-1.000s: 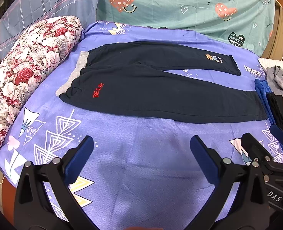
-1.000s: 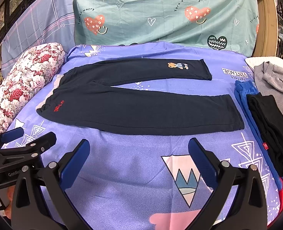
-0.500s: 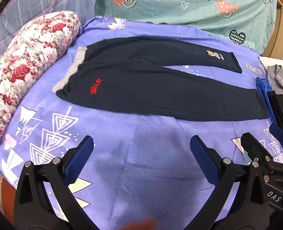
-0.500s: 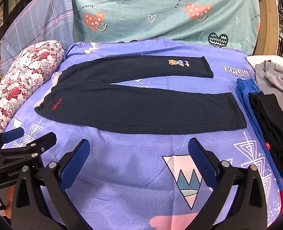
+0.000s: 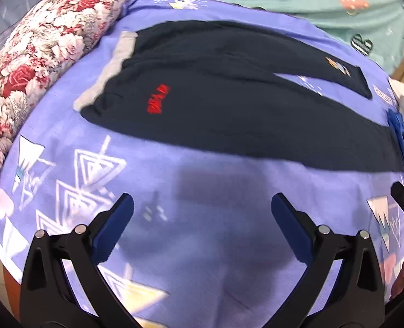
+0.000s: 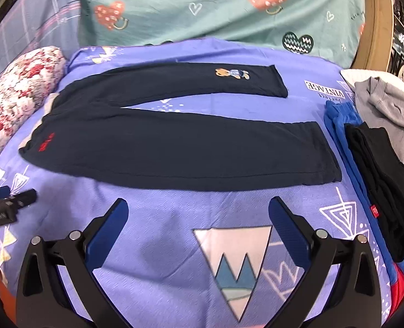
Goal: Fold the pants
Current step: 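Move the right tool to the plain leg hem while the left tool moves to the waistband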
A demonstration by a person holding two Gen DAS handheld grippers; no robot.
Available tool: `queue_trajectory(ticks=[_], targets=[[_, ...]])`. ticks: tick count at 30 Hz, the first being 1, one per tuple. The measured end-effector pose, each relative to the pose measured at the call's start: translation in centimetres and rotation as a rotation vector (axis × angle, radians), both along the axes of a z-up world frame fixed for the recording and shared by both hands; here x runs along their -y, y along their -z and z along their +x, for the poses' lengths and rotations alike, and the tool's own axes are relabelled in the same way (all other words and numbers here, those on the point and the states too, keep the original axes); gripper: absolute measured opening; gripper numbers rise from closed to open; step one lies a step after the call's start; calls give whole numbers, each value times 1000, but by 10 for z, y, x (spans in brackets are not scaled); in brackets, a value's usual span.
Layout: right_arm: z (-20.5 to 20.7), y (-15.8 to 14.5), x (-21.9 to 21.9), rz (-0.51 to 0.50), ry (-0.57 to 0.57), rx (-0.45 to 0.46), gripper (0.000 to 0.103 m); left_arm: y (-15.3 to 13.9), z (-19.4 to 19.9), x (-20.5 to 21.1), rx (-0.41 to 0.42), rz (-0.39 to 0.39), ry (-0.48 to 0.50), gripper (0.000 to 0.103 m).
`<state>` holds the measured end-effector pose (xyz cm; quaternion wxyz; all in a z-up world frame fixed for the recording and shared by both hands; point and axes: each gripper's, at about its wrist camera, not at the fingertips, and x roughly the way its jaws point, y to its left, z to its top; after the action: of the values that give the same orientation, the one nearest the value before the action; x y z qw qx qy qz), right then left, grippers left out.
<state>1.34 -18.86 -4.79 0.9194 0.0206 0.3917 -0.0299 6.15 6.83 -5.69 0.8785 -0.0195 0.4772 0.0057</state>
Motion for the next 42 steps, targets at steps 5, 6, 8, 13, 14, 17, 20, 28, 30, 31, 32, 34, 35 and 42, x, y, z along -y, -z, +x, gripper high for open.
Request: queue_trajectory(ticks=[5, 6, 8, 13, 14, 17, 20, 28, 30, 31, 32, 34, 35, 42], targets=[[27, 5, 0, -36, 9, -36, 102, -3, 32, -37, -11, -19, -43, 101], [31, 6, 2, -34, 12, -41, 102, -2, 41, -50, -16, -23, -63, 101], [40, 9, 9, -30, 27, -58, 102, 1, 52, -73, -31, -9, -106, 101], [57, 15, 37, -19, 109, -79, 102, 9, 74, -115, -73, -41, -170, 101], [60, 16, 40, -19, 119, -83, 102, 10, 77, -118, -81, -46, -178, 101], [66, 20, 44, -17, 126, -95, 102, 17, 91, -122, -121, -38, -187, 101], [71, 23, 39, -27, 106, -102, 102, 22, 100, -118, -139, -42, -175, 101], [78, 21, 42, -60, 96, -100, 102, 30, 136, -113, -175, -58, -144, 77], [77, 18, 52, -64, 118, -102, 102, 26, 142, -116, -175, -66, -151, 77], [76, 17, 56, -69, 128, -103, 102, 25, 143, -118, -173, -75, -161, 77], [74, 16, 63, -73, 143, -107, 102, 23, 147, -122, -175, -82, -168, 77], [68, 13, 79, -82, 178, -112, 102, 23, 146, -127, -179, -107, -174, 77], [65, 12, 89, -84, 200, -114, 102, 24, 144, -130, -179, -115, -174, 77], [46, 16, 160, -40, 379, -160, 102, 28, 129, -142, -169, -133, -195, 78]])
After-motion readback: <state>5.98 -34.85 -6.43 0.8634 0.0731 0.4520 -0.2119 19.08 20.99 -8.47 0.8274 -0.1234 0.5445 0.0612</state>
